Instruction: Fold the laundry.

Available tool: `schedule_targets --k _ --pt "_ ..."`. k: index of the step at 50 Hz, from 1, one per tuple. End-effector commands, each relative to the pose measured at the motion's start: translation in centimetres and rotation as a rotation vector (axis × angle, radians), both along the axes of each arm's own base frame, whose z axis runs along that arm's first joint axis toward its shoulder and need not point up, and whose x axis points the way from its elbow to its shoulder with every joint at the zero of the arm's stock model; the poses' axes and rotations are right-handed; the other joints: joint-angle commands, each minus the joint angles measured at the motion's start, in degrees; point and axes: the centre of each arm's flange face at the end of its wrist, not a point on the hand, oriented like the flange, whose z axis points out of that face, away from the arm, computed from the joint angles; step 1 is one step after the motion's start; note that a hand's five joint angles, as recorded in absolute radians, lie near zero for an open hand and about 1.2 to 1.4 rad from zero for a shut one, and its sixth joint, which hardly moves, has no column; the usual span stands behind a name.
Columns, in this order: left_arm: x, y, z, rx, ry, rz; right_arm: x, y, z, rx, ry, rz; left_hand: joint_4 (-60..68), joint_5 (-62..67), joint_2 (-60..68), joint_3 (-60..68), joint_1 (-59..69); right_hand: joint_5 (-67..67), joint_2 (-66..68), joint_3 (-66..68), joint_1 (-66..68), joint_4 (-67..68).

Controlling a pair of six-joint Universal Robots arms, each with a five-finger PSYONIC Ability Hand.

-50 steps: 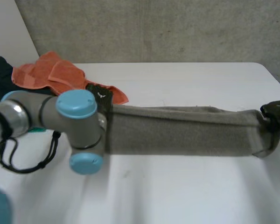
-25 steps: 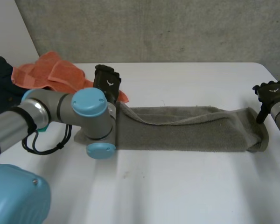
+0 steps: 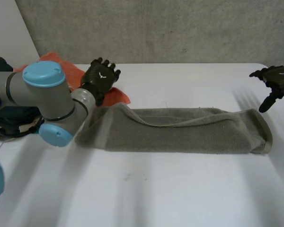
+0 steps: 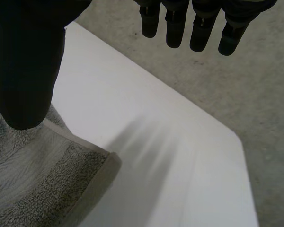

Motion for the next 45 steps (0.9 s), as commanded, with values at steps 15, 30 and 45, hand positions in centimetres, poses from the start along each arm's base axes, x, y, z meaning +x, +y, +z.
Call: schedule_targets --k 15,30,45 --pt "-0.7 -0.6 -5.4 0.227 0.054 -0.091 -0.1 -3.3 -8.3 0.096 -0.005 -0.013 10.20 9.24 10.03 9.79 10.57 16.07 16.45 16.59 15.86 17.07" --pt "-0.6 -1.0 -5.4 0.214 0.051 -0.062 -0.1 -4.1 -9.1 0.066 0.008 -0.030 66.06 65.10 65.89 65.65 66.43 61.28 61.66 61.80 61.07 62.28" --pt "-0.4 -2.5 -4.9 0.119 0.069 0.060 -0.5 -5.0 -9.4 -0.033 0.035 -0.082 50.80 49.84 50.64 50.40 51.17 55.33 55.70 55.85 55.11 56.33"
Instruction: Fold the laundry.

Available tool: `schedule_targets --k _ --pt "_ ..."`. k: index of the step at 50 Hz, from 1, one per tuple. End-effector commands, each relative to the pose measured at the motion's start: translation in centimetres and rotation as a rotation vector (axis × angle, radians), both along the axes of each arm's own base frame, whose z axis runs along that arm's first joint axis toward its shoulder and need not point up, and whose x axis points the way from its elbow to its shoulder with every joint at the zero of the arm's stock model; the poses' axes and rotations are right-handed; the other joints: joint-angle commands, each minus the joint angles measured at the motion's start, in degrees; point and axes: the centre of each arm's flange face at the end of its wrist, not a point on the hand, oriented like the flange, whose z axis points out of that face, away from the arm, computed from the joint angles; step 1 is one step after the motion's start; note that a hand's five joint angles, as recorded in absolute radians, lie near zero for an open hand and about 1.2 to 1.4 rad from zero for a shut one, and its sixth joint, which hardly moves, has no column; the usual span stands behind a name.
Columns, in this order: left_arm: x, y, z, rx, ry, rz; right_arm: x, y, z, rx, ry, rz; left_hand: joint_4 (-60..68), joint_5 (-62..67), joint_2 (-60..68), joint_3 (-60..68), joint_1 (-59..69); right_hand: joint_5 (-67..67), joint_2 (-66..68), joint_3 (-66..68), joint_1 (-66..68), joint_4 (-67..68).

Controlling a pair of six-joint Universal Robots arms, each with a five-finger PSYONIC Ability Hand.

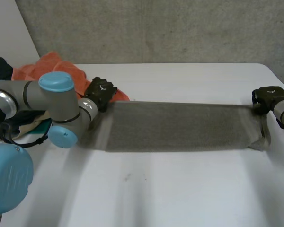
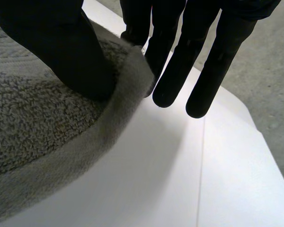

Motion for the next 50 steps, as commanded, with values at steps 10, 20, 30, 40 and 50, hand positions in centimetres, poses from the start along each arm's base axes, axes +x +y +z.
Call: schedule_targets --k 10,20,30,40,50 --pt "-1.2 -0.3 1.0 -0.120 0.039 0.079 0.2 0.2 3.8 -0.188 0.031 -0.075 -56.18 -54.81 -55.95 -55.84 -52.89 -55.79 -57.46 -58.29 -55.08 -58.45" --pt "-0.2 2.2 4.2 -0.111 0.047 0.114 0.4 6.2 10.6 -0.184 0.030 -0.057 -56.01 -54.64 -55.78 -55.67 -52.72 -55.79 -57.46 -58.29 -55.08 -58.45" --pt "0.9 7.4 5.3 0.004 0.111 0.096 -0.6 12.4 6.2 0.171 0.003 -0.087 -56.18 -54.81 -55.95 -55.84 -52.89 -48.47 -50.14 -50.97 -47.77 -51.13" --pt "1.6 10.1 4.9 0.124 0.205 0.070 -1.6 13.3 2.5 0.159 0.005 -0.110 -56.01 -54.65 -55.78 -55.67 -52.73 -43.10 -44.77 -45.60 -42.39 -45.76" --pt "1.9 10.3 6.3 0.097 0.221 0.067 -3.8 11.1 1.3 0.097 0.106 -0.188 -56.01 -54.65 -55.78 -55.67 -52.73 14.21 12.54 11.71 14.92 11.55"
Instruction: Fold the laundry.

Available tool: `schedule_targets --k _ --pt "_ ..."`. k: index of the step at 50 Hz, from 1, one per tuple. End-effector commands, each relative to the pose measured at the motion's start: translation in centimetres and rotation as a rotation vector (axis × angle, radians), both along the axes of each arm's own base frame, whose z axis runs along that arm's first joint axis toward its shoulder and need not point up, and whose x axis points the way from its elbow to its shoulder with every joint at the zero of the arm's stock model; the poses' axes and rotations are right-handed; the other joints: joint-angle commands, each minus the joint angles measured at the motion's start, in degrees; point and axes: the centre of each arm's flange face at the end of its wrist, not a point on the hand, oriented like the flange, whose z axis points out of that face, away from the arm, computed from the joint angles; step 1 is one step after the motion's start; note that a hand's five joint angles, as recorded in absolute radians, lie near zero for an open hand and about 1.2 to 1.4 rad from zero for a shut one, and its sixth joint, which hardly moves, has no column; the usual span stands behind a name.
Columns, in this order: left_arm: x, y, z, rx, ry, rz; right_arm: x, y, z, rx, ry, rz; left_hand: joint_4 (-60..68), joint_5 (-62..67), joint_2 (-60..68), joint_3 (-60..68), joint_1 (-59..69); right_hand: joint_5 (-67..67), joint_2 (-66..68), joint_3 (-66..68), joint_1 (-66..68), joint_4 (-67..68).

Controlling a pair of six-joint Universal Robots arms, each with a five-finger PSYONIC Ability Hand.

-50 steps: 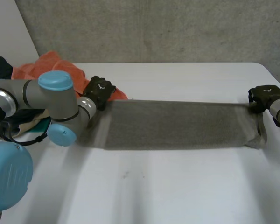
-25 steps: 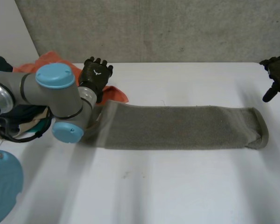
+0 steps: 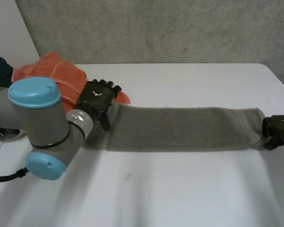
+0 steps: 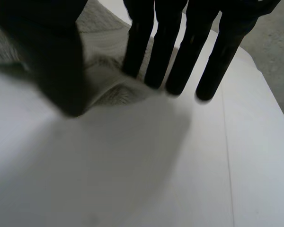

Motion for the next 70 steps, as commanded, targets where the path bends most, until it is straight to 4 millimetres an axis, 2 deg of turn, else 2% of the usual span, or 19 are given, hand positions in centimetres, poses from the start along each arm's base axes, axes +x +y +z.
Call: schedule_targets --k 1,7,13,21,25,26,30,36,40,41,42,45,46,49,52,57,64,67,70 --pt "0.2 0.2 1.3 -0.030 0.010 0.001 -2.5 -1.8 0.2 -0.064 0.125 -0.084 -1.27 -2.32 -1.35 -1.54 -0.58 27.89 26.52 26.93 26.54 27.05" --pt "0.7 1.0 3.1 -0.062 0.028 0.001 -5.9 -3.2 3.8 -0.192 0.428 -0.136 -1.44 -2.49 -1.52 -1.71 -0.74 27.89 26.52 26.93 26.54 27.05" --pt "1.2 1.5 4.1 -0.079 0.036 0.006 -5.5 -4.5 5.8 -0.317 0.600 -0.089 -1.44 -2.49 -1.52 -1.71 -0.74 27.89 26.52 26.93 26.54 27.05" --pt "2.3 2.0 4.9 -0.088 0.041 0.029 8.2 -1.4 7.9 -0.548 0.485 0.329 -1.44 -2.49 -1.52 -1.71 -0.74 27.89 26.52 26.93 26.54 27.05" --pt "2.7 2.3 5.2 -0.092 0.043 0.034 15.2 2.8 7.7 -0.634 0.398 0.618 -1.44 -2.49 -1.52 -1.71 -0.74 27.89 26.52 26.93 26.54 27.05" --pt "2.8 2.5 5.2 -0.092 0.043 0.034 18.3 5.4 7.4 -0.663 0.361 0.736 -1.44 -2.49 -1.52 -1.71 -0.74 27.89 26.52 26.93 26.54 27.05" --pt "3.0 2.8 5.2 -0.089 0.043 0.037 23.2 10.6 5.6 -0.674 0.296 0.947 -1.44 -2.49 -1.52 -1.71 -0.74 27.89 26.52 26.93 26.54 27.05" --pt "3.1 3.0 4.6 -0.075 0.036 0.038 26.4 15.0 1.0 -0.589 0.267 1.102 -1.44 -2.49 -1.52 -1.71 -0.74 27.89 26.52 26.93 26.54 27.05" --pt "3.0 2.8 4.3 -0.082 0.040 0.037 26.7 15.9 -0.7 -0.533 0.275 1.120 -1.44 -2.49 -1.52 -1.71 -0.74 21.79 20.42 20.82 20.43 20.95" --pt "2.9 2.9 4.4 -0.085 0.041 0.034 26.6 15.7 -0.6 -0.531 0.274 1.107 -1.44 -2.49 -1.52 -1.71 -0.74 5.74 4.37 4.78 4.39 4.90" --pt "2.8 2.8 4.4 -0.091 0.045 0.032 26.3 15.6 -0.4 -0.517 0.268 1.079 -1.61 -2.66 -1.68 -1.88 -0.91 -25.72 -27.10 -26.69 -27.08 -26.57" --pt "2.5 2.5 4.7 -0.112 0.055 0.029 26.0 15.4 0.2 -0.491 0.230 1.020 -1.44 -2.49 -1.52 -1.71 -0.74 -41.00 -42.37 -41.96 -42.35 -41.84" --pt "2.2 2.4 4.7 -0.122 0.059 0.023 25.6 15.0 1.8 -0.489 0.183 0.960 -1.27 -2.32 -1.35 -1.54 -0.58 -42.11 -43.48 -43.07 -43.46 -42.95" --pt "1.4 2.6 5.1 -0.144 0.072 0.002 22.9 12.8 6.0 -0.484 0.042 0.795 -1.44 -2.49 -1.52 -1.71 -0.74 -42.11 -43.48 -43.07 -43.46 -42.95" --pt "-0.6 3.4 4.9 -0.153 0.077 -0.055 20.5 11.4 7.3 -0.435 -0.051 0.683 -1.44 -2.49 -1.52 -1.71 -0.74 -42.11 -43.48 -43.07 -43.46 -42.95" --pt "-3.4 4.5 3.8 -0.142 0.075 -0.129 16.3 10.0 5.4 -0.213 -0.149 0.518 -1.44 -2.49 -1.52 -1.71 -0.74 -42.11 -43.48 -43.07 -43.46 -42.95" --pt "-7.7 6.8 0.1 -0.087 0.044 -0.240 12.3 8.7 2.7 -0.126 -0.029 0.440 -1.27 -2.32 -1.35 -1.54 -0.58 -39.68 -41.06 -40.65 -41.04 -40.52" --pt "-8.5 6.6 -1.7 -0.064 0.020 -0.226 11.8 8.8 0.8 -0.079 0.026 0.449 -0.94 -1.99 -1.02 -1.21 -0.24 -31.79 -33.16 -32.76 -33.15 -32.63" --pt "-8.3 5.8 -2.3 -0.062 0.006 -0.155 11.5 8.6 -0.4 -0.051 0.056 0.450 -0.60 -1.65 -0.68 -0.87 0.10 -3.62 -5.00 -4.59 -4.98 -4.47"
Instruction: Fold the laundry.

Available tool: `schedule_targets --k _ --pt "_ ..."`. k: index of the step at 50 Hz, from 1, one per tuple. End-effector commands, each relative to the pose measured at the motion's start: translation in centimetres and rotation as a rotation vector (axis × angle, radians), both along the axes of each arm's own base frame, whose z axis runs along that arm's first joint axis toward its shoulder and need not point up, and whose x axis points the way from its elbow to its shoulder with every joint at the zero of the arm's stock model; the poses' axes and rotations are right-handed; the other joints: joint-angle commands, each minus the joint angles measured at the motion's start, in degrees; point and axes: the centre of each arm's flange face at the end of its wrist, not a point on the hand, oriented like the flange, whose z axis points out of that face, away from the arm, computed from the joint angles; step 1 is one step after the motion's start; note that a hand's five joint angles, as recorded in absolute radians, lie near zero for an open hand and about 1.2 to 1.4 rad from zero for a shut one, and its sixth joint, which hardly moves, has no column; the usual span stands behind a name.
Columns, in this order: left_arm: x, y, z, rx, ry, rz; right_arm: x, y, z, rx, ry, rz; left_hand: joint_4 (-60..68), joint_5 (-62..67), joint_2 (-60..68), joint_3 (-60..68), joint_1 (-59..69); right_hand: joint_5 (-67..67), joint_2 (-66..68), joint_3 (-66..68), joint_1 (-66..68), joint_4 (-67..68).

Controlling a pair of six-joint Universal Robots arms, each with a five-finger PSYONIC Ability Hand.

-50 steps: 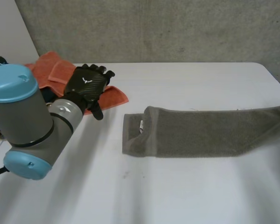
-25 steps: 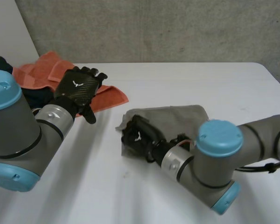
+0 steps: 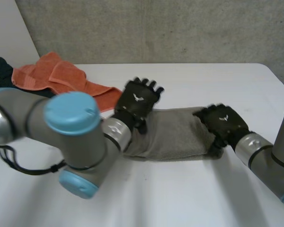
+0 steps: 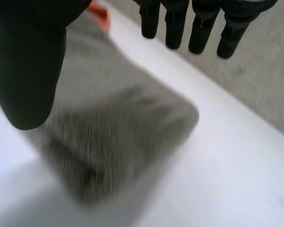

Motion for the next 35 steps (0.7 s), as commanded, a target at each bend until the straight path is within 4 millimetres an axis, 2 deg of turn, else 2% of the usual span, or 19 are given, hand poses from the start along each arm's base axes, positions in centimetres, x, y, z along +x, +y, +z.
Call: schedule_targets --k 1,4,8,13,14,15,16,19,20,23,24,28,29,31,32,34,35 --pt "-0.7 -0.8 -2.5 0.020 -0.043 0.108 -1.2 -0.4 -3.1 0.038 0.117 0.003 -0.60 -1.65 -0.68 -0.87 0.09 47.35 48.10 47.72 47.50 47.66" --pt "-0.3 -0.7 -2.8 0.022 -0.061 0.138 -1.7 -1.3 -2.7 0.015 0.127 -0.025 -0.60 -1.65 -0.68 -0.87 0.09 63.56 64.30 63.92 63.71 63.86" --pt "0.4 0.1 -3.2 0.049 -0.093 0.143 -1.8 -2.1 -1.8 -0.022 0.130 -0.047 -0.60 -1.65 -0.68 -0.87 0.09 63.59 64.34 63.96 63.74 63.90" --pt "1.8 1.0 -1.9 0.059 -0.092 0.166 -1.5 -2.9 2.2 -0.192 0.164 -0.072 -0.77 -1.82 -0.84 -1.04 -0.07 63.59 64.34 63.96 63.74 63.90" --pt "2.4 1.2 -1.4 0.057 -0.088 0.180 -0.6 -2.7 3.2 -0.253 0.181 -0.047 -0.77 -1.82 -0.85 -1.04 -0.08 63.59 64.34 63.96 63.74 63.90" --pt "2.8 1.2 -1.0 0.053 -0.088 0.192 0.5 -2.2 3.7 -0.294 0.189 -0.012 -0.77 -1.82 -0.85 -1.04 -0.08 63.59 64.34 63.96 63.74 63.90" --pt "3.7 1.1 -0.3 0.045 -0.084 0.217 2.7 -1.1 4.5 -0.366 0.197 0.060 -0.94 -1.98 -1.01 -1.20 -0.24 63.59 64.34 63.96 63.74 63.90" --pt "4.9 0.9 0.5 0.042 -0.074 0.257 6.5 1.5 5.3 -0.475 0.196 0.187 -0.94 -1.99 -1.01 -1.21 -0.24 63.59 64.34 63.96 63.74 63.90" --pt "5.7 0.8 0.8 0.042 -0.074 0.278 8.6 3.2 5.4 -0.531 0.194 0.264 -0.94 -1.99 -1.01 -1.21 -0.24 63.59 64.34 63.96 63.74 63.90" --pt "6.6 0.9 0.9 0.046 -0.074 0.303 11.2 5.8 4.1 -0.574 0.202 0.379 -1.11 -2.15 -1.18 -1.37 -0.41 63.59 64.34 63.96 63.74 63.90" --pt "7.2 0.8 0.9 0.046 -0.076 0.318 12.4 7.2 2.8 -0.577 0.213 0.448 -1.28 -2.32 -1.35 -1.54 -0.58 63.59 64.34 63.96 63.74 63.90" --pt "8.4 0.2 1.1 0.048 -0.072 0.358 13.6 9.1 0.3 -0.541 0.227 0.557 -1.28 -2.32 -1.35 -1.54 -0.58 63.59 64.34 63.96 63.74 63.90" --pt "8.6 0.0 1.1 0.048 -0.072 0.366 13.6 9.0 0.1 -0.534 0.226 0.557 -1.44 -2.49 -1.52 -1.71 -0.75 63.59 64.34 63.96 63.74 63.90" --pt "8.8 -0.3 1.1 0.051 -0.065 0.377 13.7 9.1 0.2 -0.520 0.211 0.556 -1.44 -2.49 -1.52 -1.71 -0.75 50.78 51.53 51.15 50.94 51.09" --pt "8.9 -0.5 1.3 0.050 -0.052 0.383 13.7 9.2 0.3 -0.494 0.177 0.554 -1.45 -2.49 -1.52 -1.71 -0.75 35.71 36.46 36.08 35.87 36.02" --pt "8.9 -0.8 1.5 0.054 -0.030 0.390 13.7 9.0 0.5 -0.450 0.123 0.536 -1.45 -2.49 -1.52 -1.71 -0.75 15.82 16.56 16.18 15.97 16.12" --pt "8.8 -0.9 1.6 0.054 -0.017 0.389 13.4 8.4 0.9 -0.400 0.059 0.497 -1.45 -2.49 -1.52 -1.71 -0.75 -1.77 -1.03 -1.41 -1.62 -1.47"
